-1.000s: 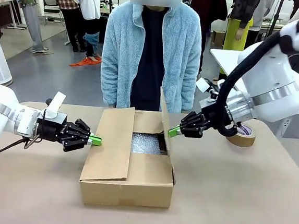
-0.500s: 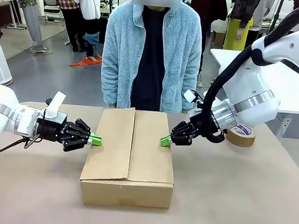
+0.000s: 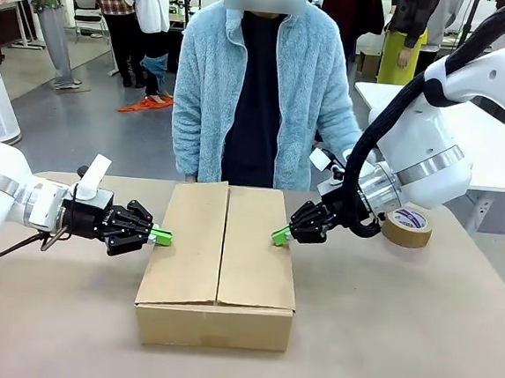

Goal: Wrap the clocks to prevent damage.
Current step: Push the left (or right) flap of the Package Box to close it, then after the human seals the box with tape, release both hands from the side flaps of the Package Box.

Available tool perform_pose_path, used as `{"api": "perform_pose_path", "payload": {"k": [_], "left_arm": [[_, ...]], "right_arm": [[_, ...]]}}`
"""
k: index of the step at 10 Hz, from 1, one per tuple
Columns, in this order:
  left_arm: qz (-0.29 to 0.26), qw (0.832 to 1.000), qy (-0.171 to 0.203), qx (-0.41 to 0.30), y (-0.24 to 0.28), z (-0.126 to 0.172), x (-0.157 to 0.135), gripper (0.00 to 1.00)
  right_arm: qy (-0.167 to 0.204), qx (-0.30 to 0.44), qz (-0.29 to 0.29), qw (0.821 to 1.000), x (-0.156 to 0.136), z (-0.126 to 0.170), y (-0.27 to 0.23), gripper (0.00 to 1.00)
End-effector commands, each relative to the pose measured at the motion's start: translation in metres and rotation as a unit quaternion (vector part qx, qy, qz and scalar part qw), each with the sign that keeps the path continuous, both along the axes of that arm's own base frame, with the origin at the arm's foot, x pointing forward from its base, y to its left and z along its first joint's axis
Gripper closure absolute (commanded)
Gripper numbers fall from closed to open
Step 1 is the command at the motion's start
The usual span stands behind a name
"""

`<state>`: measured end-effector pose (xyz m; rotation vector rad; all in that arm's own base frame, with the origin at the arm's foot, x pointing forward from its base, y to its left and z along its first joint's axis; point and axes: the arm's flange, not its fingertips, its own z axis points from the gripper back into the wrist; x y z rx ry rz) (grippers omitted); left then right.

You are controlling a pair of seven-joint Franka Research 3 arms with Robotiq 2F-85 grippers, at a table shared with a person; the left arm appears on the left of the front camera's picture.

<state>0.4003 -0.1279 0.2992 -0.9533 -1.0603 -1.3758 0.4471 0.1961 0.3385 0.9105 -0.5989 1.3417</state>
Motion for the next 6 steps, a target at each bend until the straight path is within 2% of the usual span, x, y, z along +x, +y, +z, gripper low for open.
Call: {"api": "perform_pose_path", "payload": {"k": [1, 6], "left_arm": [[0.002, 1.0, -0.004, 0.004, 0.001, -0.0026, -0.0009, 1.0], [0.002, 1.0, -0.004, 0.004, 0.001, -0.0026, -0.0009, 1.0]], "right_arm": [[0.008, 0.003, -0.01, 1.0, -0.0015, -0.0061, 0.0008, 0.99], [0.008, 0.003, -0.01, 1.0, -0.0015, -0.0061, 0.0008, 0.99]]}}
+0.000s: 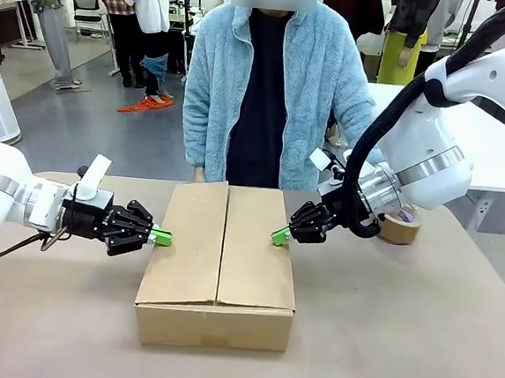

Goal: Wrap the clocks to prevent damage.
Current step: After the human seals the box with tape, release both hands from the side flaps of the Package Box.

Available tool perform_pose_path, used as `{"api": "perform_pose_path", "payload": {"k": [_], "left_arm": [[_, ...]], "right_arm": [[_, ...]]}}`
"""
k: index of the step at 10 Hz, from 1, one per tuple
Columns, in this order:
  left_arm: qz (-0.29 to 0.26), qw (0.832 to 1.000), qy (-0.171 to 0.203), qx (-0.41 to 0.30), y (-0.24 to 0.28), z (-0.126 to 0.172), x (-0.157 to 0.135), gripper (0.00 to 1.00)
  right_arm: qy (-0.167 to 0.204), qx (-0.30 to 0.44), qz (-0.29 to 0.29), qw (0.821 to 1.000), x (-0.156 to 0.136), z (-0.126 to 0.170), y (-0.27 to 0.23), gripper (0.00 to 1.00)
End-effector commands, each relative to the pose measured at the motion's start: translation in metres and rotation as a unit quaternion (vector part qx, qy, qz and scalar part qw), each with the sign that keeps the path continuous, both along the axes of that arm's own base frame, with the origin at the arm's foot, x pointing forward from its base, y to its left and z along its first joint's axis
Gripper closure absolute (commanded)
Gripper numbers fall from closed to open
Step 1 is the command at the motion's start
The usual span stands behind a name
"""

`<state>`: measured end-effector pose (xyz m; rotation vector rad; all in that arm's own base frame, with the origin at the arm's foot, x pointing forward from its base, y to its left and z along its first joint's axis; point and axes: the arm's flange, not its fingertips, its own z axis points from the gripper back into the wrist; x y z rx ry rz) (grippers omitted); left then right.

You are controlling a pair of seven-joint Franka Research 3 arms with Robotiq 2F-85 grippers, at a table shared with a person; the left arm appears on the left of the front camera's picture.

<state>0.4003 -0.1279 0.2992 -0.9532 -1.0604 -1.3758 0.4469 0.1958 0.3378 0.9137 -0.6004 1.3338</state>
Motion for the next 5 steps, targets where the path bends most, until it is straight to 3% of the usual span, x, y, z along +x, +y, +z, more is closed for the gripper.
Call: {"api": "perform_pose_path", "payload": {"k": [1, 5], "left_arm": [[0.002, 1.0, -0.004, 0.004, 0.001, -0.0026, -0.0009, 1.0], [0.002, 1.0, -0.004, 0.004, 0.001, -0.0026, -0.0009, 1.0]], "right_arm": [[0.005, 0.001, -0.007, 1.0, -0.0013, -0.0054, 0.0012, 0.99], [0.005, 0.001, -0.007, 1.0, -0.0013, -0.0054, 0.0012, 0.99]]}}
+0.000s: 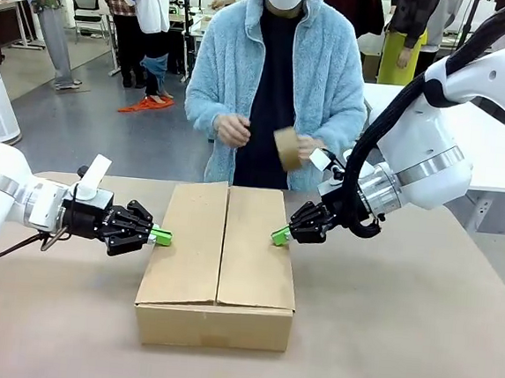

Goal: Wrap the clocks to prevent damage.
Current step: After the human seals the box with tape, release both hands from the side flaps of the Package Box.

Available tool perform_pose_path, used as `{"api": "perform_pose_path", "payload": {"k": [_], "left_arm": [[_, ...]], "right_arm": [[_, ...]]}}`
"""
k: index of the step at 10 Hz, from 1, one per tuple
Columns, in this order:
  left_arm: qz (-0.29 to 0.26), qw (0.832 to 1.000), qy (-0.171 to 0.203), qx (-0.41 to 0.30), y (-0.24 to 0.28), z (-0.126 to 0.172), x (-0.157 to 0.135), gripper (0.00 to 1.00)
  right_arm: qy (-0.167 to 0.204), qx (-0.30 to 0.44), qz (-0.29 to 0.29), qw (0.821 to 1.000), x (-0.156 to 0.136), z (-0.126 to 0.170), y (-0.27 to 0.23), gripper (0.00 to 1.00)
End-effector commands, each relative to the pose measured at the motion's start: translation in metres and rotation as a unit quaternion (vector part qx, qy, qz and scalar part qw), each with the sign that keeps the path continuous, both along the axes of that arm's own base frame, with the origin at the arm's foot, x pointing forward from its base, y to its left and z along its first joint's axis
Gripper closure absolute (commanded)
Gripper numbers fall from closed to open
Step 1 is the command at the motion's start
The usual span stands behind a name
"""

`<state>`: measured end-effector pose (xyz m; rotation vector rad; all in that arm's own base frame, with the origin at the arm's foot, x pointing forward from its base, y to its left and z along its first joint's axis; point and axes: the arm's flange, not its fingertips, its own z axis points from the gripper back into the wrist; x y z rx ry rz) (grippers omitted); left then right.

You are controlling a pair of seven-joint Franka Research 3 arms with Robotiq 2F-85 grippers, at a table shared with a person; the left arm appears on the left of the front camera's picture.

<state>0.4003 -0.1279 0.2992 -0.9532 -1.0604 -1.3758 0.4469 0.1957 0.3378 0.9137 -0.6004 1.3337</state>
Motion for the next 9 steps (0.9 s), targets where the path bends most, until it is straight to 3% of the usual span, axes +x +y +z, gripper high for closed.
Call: {"api": "perform_pose_path", "payload": {"k": [1, 9], "left_arm": [[0.002, 1.0, -0.004, 0.004, 0.001, -0.0026, -0.0009, 1.0], [0.002, 1.0, -0.004, 0.004, 0.001, -0.0026, -0.0009, 1.0]], "right_arm": [[0.005, 0.001, -0.007, 1.0, -0.0013, -0.0054, 0.0012, 0.99], [0.005, 0.001, -0.007, 1.0, -0.0013, -0.0054, 0.0012, 0.99]]}}
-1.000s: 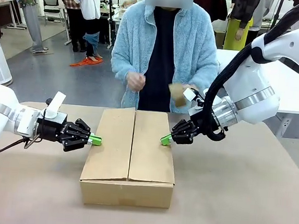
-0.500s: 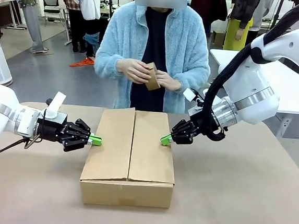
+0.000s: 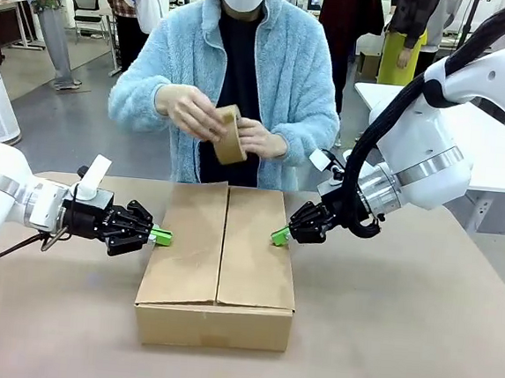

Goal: Wrap the clocks to prevent damage.
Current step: After the human seals the box with tape, release both hands from the side flaps of the Package Box.

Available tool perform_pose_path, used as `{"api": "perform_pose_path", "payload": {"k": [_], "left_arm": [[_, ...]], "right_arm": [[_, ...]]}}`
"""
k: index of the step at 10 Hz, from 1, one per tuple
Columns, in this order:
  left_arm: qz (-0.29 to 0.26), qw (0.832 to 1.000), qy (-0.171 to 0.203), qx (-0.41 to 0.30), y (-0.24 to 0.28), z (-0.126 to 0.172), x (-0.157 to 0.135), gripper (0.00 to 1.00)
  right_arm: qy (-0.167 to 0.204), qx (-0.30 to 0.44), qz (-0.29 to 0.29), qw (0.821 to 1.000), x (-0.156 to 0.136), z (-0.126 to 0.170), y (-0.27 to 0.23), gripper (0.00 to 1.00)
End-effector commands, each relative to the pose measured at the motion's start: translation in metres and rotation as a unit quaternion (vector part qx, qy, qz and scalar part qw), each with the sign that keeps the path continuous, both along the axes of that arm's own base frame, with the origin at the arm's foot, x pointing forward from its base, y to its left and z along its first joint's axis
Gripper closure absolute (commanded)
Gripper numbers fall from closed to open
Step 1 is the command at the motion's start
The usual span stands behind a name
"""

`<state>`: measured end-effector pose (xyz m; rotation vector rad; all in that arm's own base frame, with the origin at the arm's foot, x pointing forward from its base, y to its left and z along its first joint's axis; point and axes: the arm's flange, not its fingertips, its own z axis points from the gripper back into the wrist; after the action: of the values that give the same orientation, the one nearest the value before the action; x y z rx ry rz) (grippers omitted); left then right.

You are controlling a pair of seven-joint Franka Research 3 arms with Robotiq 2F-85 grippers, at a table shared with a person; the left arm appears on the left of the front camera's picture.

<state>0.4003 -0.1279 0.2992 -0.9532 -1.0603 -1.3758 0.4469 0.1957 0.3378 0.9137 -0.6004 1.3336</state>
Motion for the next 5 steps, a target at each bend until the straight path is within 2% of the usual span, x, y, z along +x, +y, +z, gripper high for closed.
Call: {"api": "perform_pose_path", "payload": {"k": [1, 5], "left_arm": [[0.002, 1.0, -0.004, 0.004, 0.001, -0.0026, -0.0009, 1.0], [0.002, 1.0, -0.004, 0.004, 0.001, -0.0026, -0.0009, 1.0]], "right_arm": [[0.005, 0.001, -0.007, 1.0, -0.0013, -0.0054, 0.0012, 0.99], [0.005, 0.001, -0.007, 1.0, -0.0013, -0.0054, 0.0012, 0.99]]}}
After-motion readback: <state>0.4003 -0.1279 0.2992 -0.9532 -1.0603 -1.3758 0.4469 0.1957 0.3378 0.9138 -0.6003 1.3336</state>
